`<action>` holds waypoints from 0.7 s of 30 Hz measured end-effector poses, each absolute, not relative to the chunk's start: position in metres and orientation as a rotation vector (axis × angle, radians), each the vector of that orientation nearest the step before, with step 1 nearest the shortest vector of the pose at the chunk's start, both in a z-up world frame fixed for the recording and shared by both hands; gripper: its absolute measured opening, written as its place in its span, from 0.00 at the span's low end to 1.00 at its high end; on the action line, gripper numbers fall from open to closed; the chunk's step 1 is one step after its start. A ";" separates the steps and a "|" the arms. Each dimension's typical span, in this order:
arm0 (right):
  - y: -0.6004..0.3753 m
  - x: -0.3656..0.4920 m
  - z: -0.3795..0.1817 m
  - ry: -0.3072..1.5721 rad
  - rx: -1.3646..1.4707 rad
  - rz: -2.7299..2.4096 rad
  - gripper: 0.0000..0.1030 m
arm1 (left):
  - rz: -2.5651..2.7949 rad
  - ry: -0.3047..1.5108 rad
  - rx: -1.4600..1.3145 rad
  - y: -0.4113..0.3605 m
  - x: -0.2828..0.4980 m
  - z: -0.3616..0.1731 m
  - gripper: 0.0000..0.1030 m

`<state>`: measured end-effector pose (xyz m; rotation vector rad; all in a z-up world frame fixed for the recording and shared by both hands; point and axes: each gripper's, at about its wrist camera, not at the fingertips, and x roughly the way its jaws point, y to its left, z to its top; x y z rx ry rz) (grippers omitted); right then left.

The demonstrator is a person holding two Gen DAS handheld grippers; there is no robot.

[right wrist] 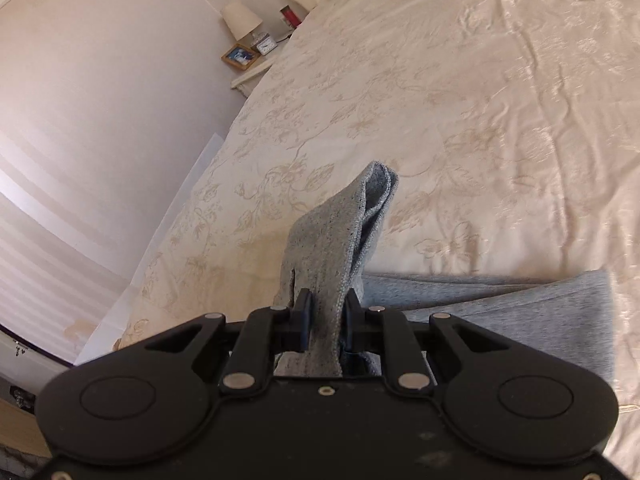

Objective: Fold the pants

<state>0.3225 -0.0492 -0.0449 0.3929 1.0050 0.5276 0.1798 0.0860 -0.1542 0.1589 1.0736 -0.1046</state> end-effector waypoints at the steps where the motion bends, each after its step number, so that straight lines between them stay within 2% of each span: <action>1: -0.061 0.319 -0.044 0.996 0.394 0.502 0.16 | -0.092 1.085 0.168 0.088 0.178 -0.158 0.20; 4: -0.101 0.309 -0.055 1.015 0.396 0.404 0.16 | -0.090 1.084 0.198 0.095 0.167 -0.161 0.20; 12: -0.147 0.289 -0.149 1.191 0.377 0.213 0.15 | -0.135 1.128 0.285 0.094 0.140 -0.166 0.20; 17: -0.146 0.286 -0.149 1.153 0.361 0.204 0.15 | -0.274 1.107 0.281 0.098 0.122 -0.140 0.20; 21: -0.137 0.288 -0.137 1.093 0.251 0.223 0.14 | -0.356 1.013 0.244 0.097 0.120 -0.101 0.20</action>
